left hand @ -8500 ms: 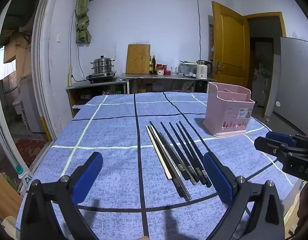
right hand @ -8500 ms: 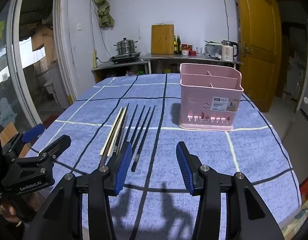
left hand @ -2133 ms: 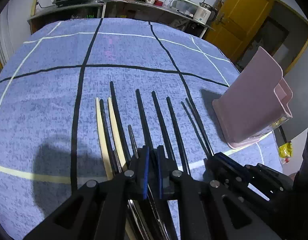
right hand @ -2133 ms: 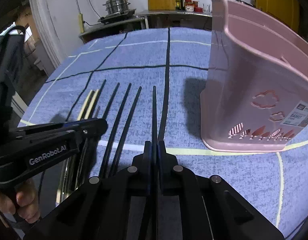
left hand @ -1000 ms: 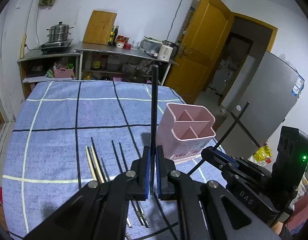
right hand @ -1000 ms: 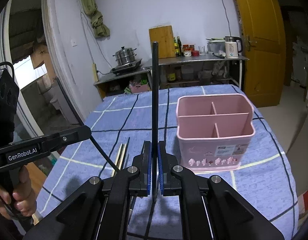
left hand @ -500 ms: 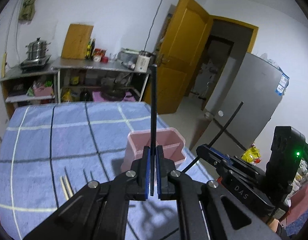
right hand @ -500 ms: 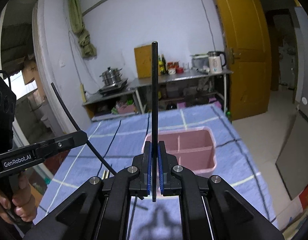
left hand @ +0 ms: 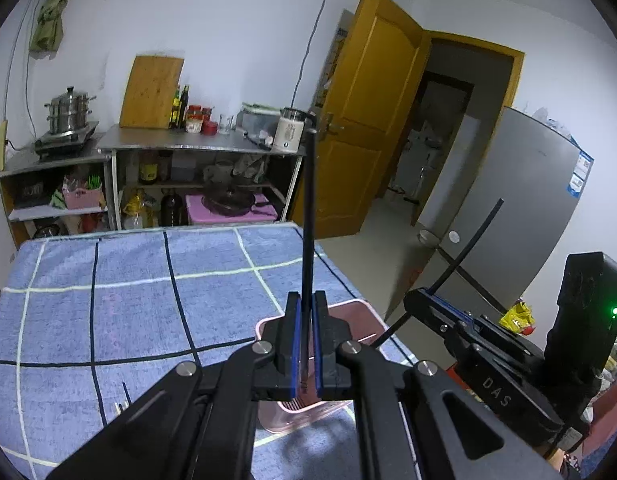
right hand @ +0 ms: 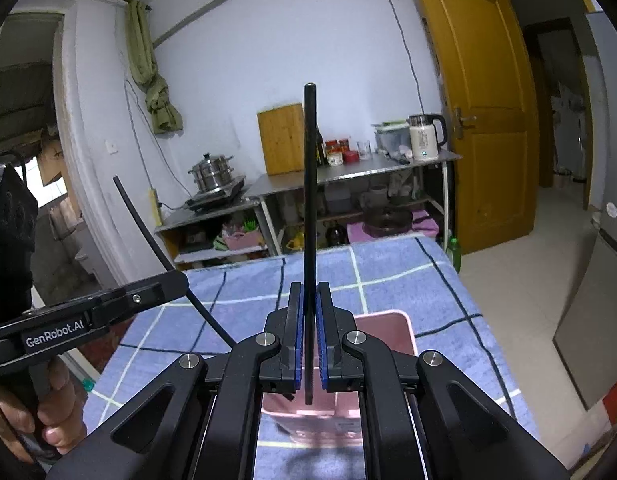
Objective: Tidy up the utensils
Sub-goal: 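Lower both chopsticks into the pink basket and open both tools, then withdraw both tools from the basket back over the remaining chopsticks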
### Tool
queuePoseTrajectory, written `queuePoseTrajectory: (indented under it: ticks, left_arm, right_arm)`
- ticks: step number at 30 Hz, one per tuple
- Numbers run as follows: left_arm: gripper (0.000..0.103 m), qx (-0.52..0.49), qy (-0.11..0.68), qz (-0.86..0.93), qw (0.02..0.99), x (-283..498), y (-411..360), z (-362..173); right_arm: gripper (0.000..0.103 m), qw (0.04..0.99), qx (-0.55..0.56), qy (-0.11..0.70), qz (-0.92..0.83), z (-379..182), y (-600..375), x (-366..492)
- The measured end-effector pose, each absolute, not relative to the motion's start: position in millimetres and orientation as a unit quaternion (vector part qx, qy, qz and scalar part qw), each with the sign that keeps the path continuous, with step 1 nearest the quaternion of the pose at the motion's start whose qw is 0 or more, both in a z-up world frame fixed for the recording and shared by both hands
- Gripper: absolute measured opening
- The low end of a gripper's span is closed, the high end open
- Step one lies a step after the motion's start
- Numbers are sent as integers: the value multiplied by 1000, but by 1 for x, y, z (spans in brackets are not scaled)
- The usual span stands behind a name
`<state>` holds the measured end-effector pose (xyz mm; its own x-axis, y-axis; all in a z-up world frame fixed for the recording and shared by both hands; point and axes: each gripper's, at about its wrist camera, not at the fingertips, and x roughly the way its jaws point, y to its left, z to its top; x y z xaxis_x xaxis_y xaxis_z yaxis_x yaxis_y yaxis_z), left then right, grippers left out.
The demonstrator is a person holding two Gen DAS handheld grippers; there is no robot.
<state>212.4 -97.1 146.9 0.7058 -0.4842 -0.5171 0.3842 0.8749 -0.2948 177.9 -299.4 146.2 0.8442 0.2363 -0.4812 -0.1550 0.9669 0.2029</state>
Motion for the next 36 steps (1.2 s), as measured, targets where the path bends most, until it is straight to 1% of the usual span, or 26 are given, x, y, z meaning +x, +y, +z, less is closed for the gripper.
queuePoseTrajectory:
  ticks: [9,16,20,22,23,25,27,32,36]
  left_arm:
    - [6,-84,352,-231,903,238,-103,99]
    - [7,-85,369,-232,896,244,-107,80]
    - [8,-87,366,-233,897,242,-106,79]
    - [13,-86,362,-228,900,240,-105,81]
    - [15,-87,360,-229,900,239,-103,82]
    - [19,-91,356,-230,901,236,-100,86]
    - [21,-93,347,-231,904,233,-96,90]
    - [25,-93,326,-226,913,215,-85,99]
    - [26,-85,306,-212,924,195,-75,107]
  right_arm:
    - [6,940,71,319,99,92,-292,201]
    - [6,932,66,343,92,73,-292,211]
    - [6,931,65,347,88,71,-293,213]
    - [7,932,65,347,87,72,-293,212]
    - [8,933,62,344,86,73,-293,211]
    - [13,935,57,340,82,77,-292,208]
    - [15,937,54,335,81,81,-291,204]
    - [15,944,44,319,76,92,-289,188]
    - [15,949,36,302,77,103,-285,169]
